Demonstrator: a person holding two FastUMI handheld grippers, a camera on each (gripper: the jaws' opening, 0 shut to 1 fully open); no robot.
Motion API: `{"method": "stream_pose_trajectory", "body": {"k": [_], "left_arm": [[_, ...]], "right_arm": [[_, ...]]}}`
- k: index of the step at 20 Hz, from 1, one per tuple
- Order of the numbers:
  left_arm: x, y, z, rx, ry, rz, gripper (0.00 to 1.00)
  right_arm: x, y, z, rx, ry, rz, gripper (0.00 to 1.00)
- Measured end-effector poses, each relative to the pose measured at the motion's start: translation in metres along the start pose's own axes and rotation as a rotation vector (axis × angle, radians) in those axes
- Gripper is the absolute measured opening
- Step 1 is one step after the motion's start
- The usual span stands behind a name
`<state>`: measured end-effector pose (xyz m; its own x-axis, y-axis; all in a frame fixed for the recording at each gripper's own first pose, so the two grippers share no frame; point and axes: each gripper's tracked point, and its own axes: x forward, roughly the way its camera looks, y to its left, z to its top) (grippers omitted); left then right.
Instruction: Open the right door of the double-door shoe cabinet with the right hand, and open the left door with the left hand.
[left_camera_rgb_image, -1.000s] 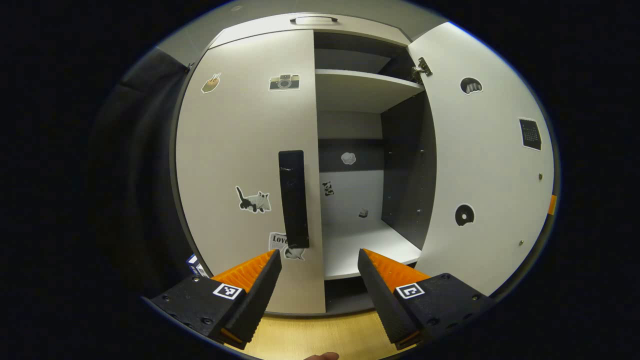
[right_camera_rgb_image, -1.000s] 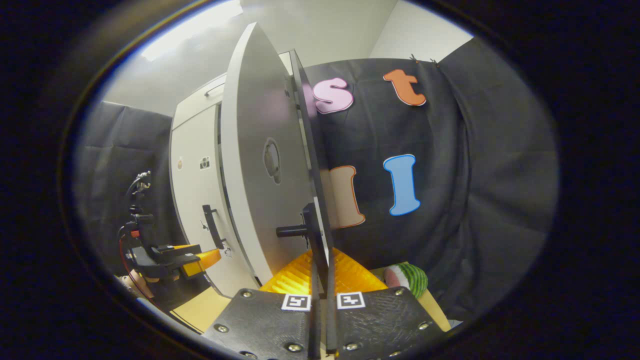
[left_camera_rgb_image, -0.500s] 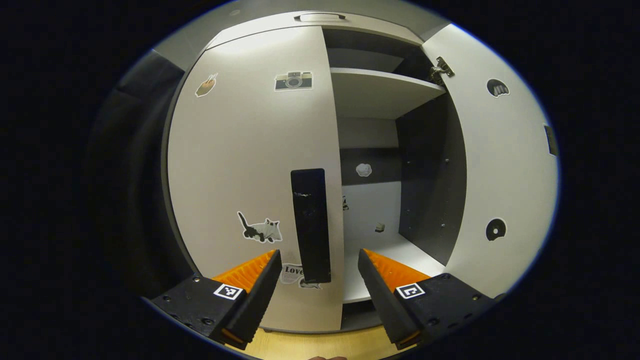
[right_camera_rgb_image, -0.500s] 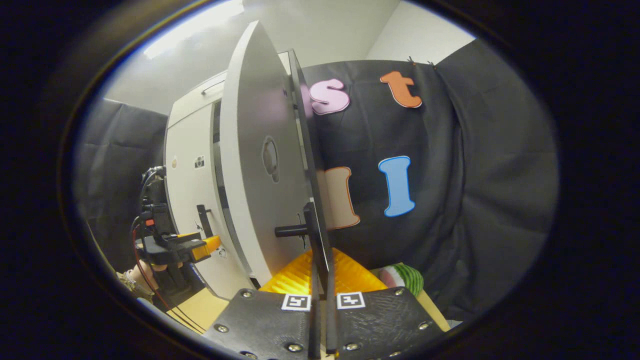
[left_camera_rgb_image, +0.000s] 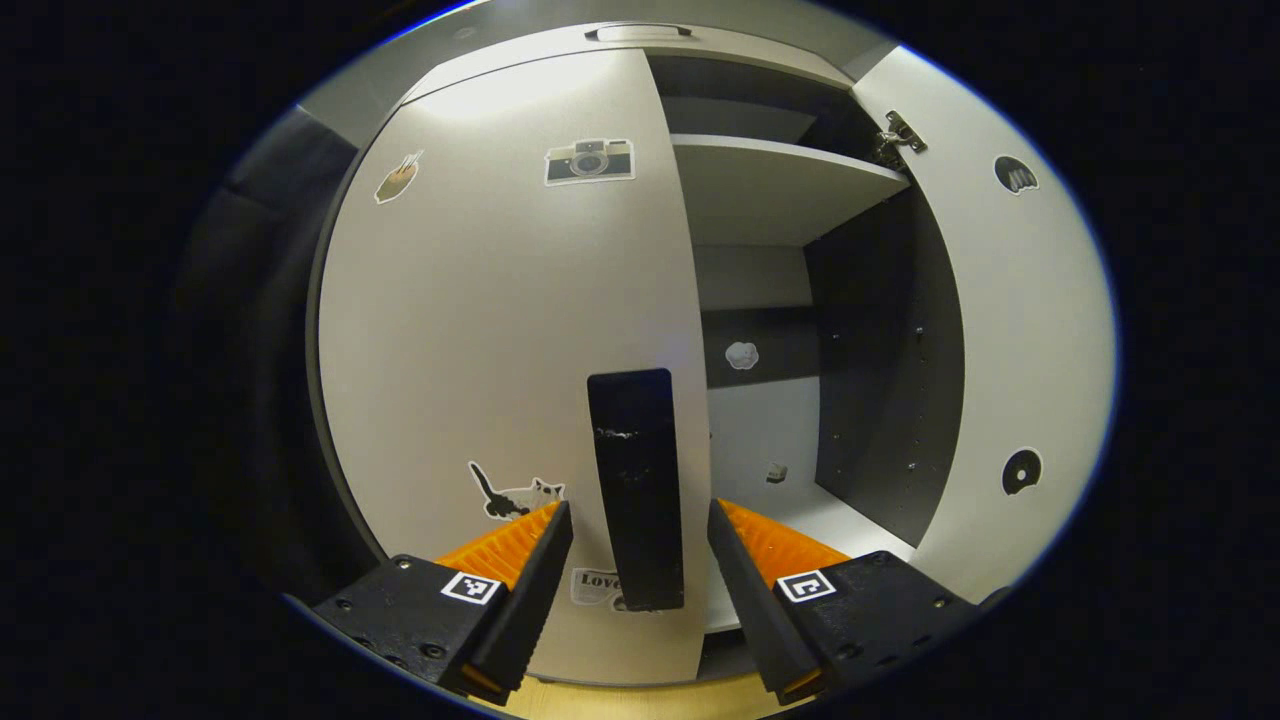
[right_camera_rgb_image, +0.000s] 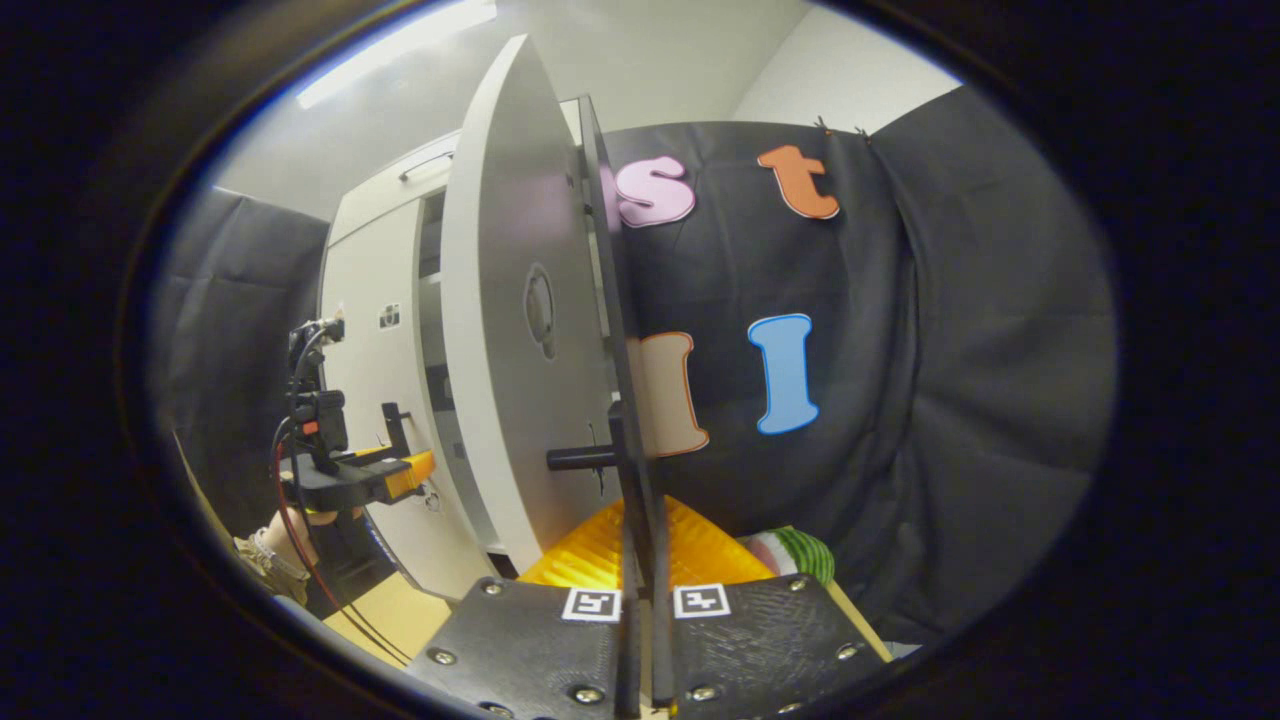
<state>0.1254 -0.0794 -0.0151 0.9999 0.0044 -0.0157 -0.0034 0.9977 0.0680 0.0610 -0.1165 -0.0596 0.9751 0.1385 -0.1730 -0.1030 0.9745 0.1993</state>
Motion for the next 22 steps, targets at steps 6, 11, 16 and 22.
{"method": "stream_pose_trajectory", "body": {"k": [6, 11, 16, 22], "left_arm": [[0.002, 0.003, 0.001, -0.007, -0.010, 0.024, 0.71], [0.003, -0.002, 0.000, -0.018, -0.009, 0.017, 0.35], [0.001, -0.002, -0.001, -0.059, 0.011, -0.007, 0.28], [-0.007, -0.003, -0.003, -0.076, 0.025, -0.025, 0.28]], "right_arm": [[0.001, -0.001, 0.000, -0.008, -0.002, -0.006, 0.05], [0.001, -0.001, 0.000, 0.001, -0.006, -0.006, 0.05], [0.001, -0.001, -0.001, 0.002, -0.005, -0.012, 0.05], [0.001, -0.002, 0.000, -0.022, -0.001, -0.021, 0.05]]}}
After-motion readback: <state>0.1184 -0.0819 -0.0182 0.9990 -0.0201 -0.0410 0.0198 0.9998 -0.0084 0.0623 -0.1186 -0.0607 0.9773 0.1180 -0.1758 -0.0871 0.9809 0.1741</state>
